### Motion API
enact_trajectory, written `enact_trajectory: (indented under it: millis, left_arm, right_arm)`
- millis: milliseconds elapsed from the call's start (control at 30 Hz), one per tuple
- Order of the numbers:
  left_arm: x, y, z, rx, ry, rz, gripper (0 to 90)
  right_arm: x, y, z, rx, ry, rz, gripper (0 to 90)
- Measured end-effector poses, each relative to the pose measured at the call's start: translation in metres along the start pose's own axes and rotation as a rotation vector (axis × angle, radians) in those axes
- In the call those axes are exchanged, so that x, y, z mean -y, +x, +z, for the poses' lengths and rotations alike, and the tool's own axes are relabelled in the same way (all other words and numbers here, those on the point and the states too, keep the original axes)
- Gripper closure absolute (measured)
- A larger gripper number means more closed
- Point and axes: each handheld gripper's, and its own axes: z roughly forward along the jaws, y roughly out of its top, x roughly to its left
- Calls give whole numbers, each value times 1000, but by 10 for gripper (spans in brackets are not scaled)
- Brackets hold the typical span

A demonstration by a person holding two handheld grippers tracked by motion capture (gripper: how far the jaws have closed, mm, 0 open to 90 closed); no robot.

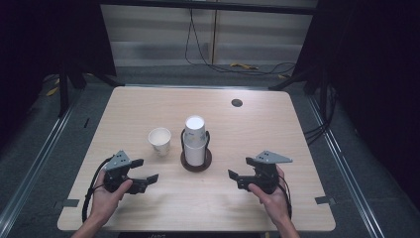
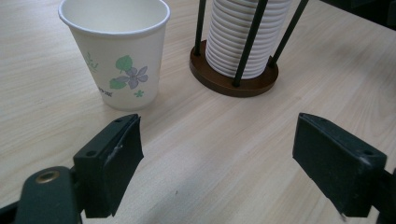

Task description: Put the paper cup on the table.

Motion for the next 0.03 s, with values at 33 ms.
enact_trajectory:
  millis: [33]
  left_arm:
    - [2,-1,1,0,6,5,159]
  right_arm:
    - [0,0,0,0,3,-1,160]
